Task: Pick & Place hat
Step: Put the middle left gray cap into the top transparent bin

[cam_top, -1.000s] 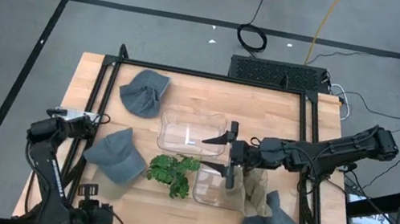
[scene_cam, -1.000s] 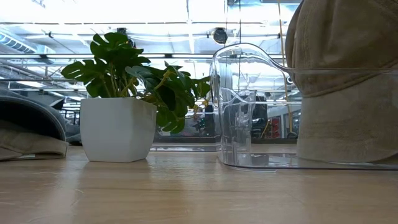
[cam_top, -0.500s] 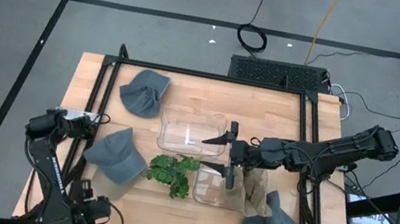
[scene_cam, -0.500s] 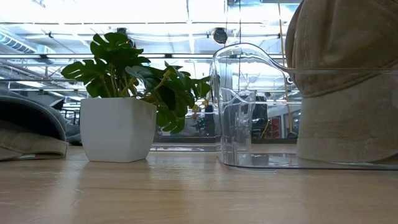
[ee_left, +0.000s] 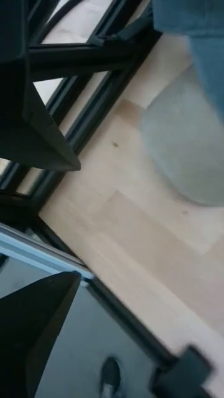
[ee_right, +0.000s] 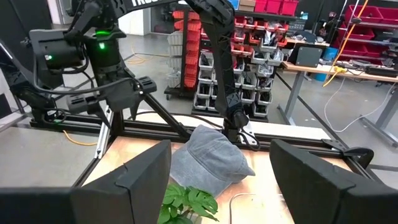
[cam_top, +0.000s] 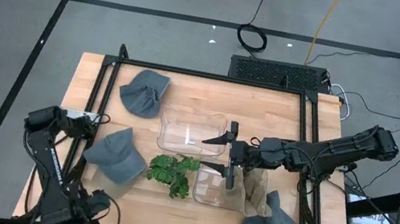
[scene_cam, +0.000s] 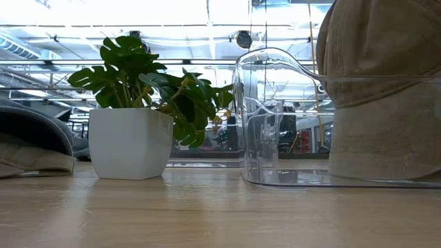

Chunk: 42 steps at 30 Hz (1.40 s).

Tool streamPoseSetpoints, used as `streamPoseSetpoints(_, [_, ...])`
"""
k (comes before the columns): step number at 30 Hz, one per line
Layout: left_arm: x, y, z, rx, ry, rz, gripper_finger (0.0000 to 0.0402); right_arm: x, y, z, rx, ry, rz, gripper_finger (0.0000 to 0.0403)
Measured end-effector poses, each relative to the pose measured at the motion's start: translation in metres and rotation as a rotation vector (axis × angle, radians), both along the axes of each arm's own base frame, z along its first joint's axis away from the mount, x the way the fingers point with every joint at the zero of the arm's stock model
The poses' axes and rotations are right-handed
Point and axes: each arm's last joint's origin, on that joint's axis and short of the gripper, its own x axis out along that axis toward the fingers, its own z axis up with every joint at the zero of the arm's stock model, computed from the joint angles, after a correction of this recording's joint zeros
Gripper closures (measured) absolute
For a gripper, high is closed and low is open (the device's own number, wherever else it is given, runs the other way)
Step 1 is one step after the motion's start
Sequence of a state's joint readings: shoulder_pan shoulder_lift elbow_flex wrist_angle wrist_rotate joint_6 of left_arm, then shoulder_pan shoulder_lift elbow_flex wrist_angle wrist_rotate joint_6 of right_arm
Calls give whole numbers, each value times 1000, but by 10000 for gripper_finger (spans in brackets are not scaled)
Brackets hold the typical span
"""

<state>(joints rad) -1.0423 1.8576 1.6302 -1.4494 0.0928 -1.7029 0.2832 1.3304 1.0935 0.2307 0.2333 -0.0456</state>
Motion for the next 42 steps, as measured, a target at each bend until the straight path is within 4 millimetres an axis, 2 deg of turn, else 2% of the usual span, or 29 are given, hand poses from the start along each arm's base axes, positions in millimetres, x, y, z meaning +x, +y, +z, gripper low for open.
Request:
streamPoseSetpoints(4, [13,10,0,28,-8,57,115,0,0,0,-1,3,0,140])
streamPoseSetpoints(9, [30,35,2,132,32,135,111,0,0,0,-1,3,0,140])
streamPoseSetpoints(16, [55,65,-17,196,62,187,124,0,0,0,5,6,0,140])
streamPoseSetpoints(21, [63,84,-30,240,115,207,128,0,0,0,3,7,0,140])
streamPoseSetpoints(25, [69,91,-37,201,144,248,128,0,0,-1,1,10,0,140])
streamPoseSetpoints(33, [93,95,-45,110,2,271,128,0,-1,-1,-39,10,1,140])
streamPoseSetpoints(42, [108,102,-72,127,108,210,128,0,-1,-2,-43,17,1,140])
